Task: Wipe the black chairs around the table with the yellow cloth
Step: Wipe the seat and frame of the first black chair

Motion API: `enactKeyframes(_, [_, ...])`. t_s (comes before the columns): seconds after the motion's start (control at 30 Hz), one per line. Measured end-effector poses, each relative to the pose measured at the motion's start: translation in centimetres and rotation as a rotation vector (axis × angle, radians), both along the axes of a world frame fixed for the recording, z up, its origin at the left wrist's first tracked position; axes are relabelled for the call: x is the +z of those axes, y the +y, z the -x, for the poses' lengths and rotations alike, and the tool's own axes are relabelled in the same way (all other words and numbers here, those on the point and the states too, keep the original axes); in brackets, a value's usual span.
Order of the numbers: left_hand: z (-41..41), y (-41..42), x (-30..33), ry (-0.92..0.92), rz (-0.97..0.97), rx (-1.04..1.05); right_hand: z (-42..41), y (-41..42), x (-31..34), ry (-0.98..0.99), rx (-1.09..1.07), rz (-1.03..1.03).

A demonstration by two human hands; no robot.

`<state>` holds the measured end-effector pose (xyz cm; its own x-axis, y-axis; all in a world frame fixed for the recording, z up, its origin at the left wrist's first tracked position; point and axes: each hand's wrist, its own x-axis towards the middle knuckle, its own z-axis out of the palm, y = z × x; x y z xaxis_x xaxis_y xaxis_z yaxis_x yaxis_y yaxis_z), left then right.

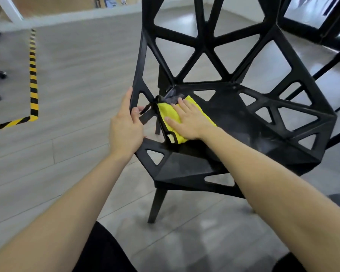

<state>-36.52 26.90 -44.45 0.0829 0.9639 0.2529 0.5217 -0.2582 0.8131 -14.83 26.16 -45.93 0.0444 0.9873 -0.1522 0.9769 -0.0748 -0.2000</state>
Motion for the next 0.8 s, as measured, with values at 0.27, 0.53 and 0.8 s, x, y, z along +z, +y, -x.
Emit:
enactKeyframes(0.27, [-0.1, 0.4, -0.1, 0.001, 0.01, 0.014, 2.3, -15.7, 2.8, 0.036, 0.147, 0.034])
enactKeyframes(0.53, [0.0, 0.6, -0.6, -0.032, -0.007, 0.034, -0.5, 2.5, -0.7, 0.041, -0.207, -0.06])
enactKeyframes(0.8, [0.0, 0.6, -0.6, -0.016, -0.032, 0.026, 3.0, -16.4, 1.0, -0.031, 0.019, -0.152])
